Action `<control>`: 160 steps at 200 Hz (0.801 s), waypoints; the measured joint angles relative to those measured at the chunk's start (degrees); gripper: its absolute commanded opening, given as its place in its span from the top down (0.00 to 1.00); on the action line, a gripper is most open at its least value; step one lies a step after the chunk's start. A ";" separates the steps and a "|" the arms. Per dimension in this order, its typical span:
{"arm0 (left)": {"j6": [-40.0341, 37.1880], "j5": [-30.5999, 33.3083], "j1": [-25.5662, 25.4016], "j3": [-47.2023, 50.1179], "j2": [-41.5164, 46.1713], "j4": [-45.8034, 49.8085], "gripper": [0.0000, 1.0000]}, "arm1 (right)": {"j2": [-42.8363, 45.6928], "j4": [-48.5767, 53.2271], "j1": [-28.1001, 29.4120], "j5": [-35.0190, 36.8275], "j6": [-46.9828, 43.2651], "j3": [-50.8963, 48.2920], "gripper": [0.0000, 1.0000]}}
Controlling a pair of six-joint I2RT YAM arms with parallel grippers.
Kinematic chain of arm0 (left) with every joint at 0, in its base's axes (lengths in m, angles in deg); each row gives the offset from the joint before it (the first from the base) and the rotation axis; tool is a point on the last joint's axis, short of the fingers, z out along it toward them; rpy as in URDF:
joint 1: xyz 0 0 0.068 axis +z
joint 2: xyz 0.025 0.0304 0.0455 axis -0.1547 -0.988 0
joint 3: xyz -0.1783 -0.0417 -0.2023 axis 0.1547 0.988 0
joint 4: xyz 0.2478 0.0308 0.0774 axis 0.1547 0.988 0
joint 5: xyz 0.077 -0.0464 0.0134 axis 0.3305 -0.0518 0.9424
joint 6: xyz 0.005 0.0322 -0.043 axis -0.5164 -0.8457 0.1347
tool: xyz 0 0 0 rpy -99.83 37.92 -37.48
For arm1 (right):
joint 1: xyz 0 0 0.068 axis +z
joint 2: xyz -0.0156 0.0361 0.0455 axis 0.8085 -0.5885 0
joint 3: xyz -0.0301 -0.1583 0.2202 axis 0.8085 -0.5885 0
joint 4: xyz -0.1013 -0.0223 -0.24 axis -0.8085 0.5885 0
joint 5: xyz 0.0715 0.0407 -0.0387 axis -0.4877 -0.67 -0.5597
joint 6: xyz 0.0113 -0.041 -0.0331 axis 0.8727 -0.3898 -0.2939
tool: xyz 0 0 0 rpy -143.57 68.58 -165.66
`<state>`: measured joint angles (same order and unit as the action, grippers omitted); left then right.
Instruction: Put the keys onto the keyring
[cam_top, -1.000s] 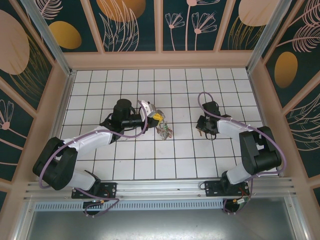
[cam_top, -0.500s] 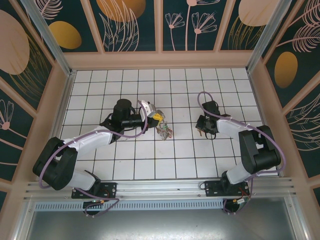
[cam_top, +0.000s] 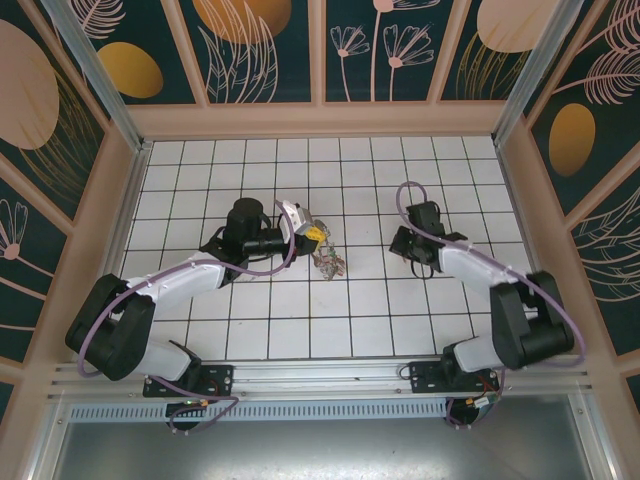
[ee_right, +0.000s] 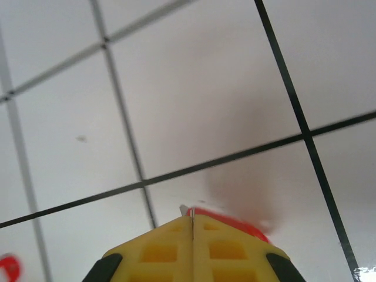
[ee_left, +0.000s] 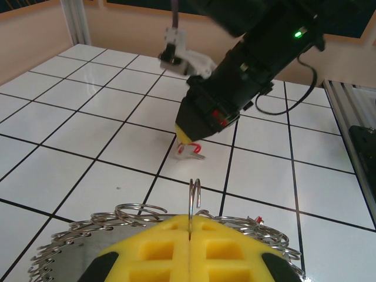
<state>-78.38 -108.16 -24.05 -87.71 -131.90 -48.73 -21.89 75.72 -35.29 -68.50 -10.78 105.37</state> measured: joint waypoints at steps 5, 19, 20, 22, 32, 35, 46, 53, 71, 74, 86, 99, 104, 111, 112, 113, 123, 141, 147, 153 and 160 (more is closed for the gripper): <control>0.00 -0.02 0.00 0.00 0.00 0.00 1.00 | 1.99 -0.63 0.24 0.04 -0.42 -0.63 1.00; 0.00 -0.02 0.00 0.00 0.00 0.00 1.00 | 8.24 -2.62 0.55 0.00 -1.79 -2.36 1.00; 0.00 -0.02 0.00 0.00 0.00 0.00 1.00 | 8.57 -2.67 0.55 -0.02 -1.88 -2.45 1.00; 0.00 -0.02 0.00 0.00 0.00 0.00 1.00 | 9.42 -3.06 0.57 0.02 -2.08 -2.67 1.00; 0.02 -0.02 0.00 0.00 0.00 0.00 1.00 | 13.62 -4.17 0.59 -0.07 -3.21 -3.54 1.00; 0.02 0.00 0.00 0.00 0.00 0.00 1.00 | 14.69 -4.50 0.59 -0.22 -3.63 -3.69 1.00; 0.39 -0.07 0.00 0.00 0.00 -0.11 1.00 | 18.29 -6.03 0.59 -0.92 -5.51 -4.37 1.00; 0.76 -0.20 0.00 0.00 0.00 -0.26 1.00 | 20.31 -7.15 0.59 -1.84 -6.99 -4.87 1.00; 1.79 -1.27 0.00 0.00 0.00 -0.92 1.00 | 23.39 -8.44 0.59 -3.98 -10.19 -5.42 1.00; 2.01 -1.40 0.00 0.00 0.00 -1.09 1.00 | 23.76 -8.52 0.59 -4.33 -10.84 -5.42 1.00; 2.84 -1.99 0.00 0.00 -0.02 -1.49 1.00 | 24.57 -8.57 0.59 -5.57 -12.79 -5.42 1.00; 3.30 -2.69 0.00 -0.11 -0.11 -1.51 1.00 | 25.07 -8.57 0.59 -7.82 -15.19 -5.42 1.00; 3.48 -2.78 0.00 -0.20 -0.17 -1.49 1.00 | 25.24 -8.59 0.59 -8.85 -16.15 -5.42 1.00; 3.65 -2.93 0.00 -0.33 -0.28 -1.49 1.00 | 25.57 -8.63 0.59 -10.45 -17.33 -5.42 1.00; 3.69 -2.95 0.00 -0.33 -0.31 -1.49 1.00 | 25.68 -8.66 0.59 -10.80 -17.64 -5.42 1.00; 3.69 -2.97 0.00 -0.37 -0.31 -1.49 1.00 | 25.75 -8.68 0.59 -10.99 -17.81 -5.42 1.00; 3.89 -3.10 0.00 -0.52 -0.37 -1.42 1.00 | 26.60 -9.27 0.59 -13.70 -19.61 -5.42 1.00; 3.91 -3.08 0.00 -0.87 -0.37 -1.29 1.00 | 28.74 -11.17 0.66 -19.02 -23.39 -5.42 1.00; 3.91 -3.04 0.00 -0.96 -0.37 -1.29 1.00 | 29.44 -11.65 0.72 -20.52 -24.63 -5.42 1.00; 3.91 -3.02 0.00 -0.98 -0.37 -1.29 1.00 | 30.08 -12.09 0.85 -21.97 -25.94 -5.42 1.00; 3.91 -2.86 0.00 -1.01 -0.37 -1.27 1.00 | 30.75 -12.57 1.03 -23.52 -27.61 -5.42 1.00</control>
<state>-74.47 -111.02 -24.05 -88.72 -132.27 -50.00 8.87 63.15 -34.27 -92.01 -38.39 99.95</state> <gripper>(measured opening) 0.065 0.046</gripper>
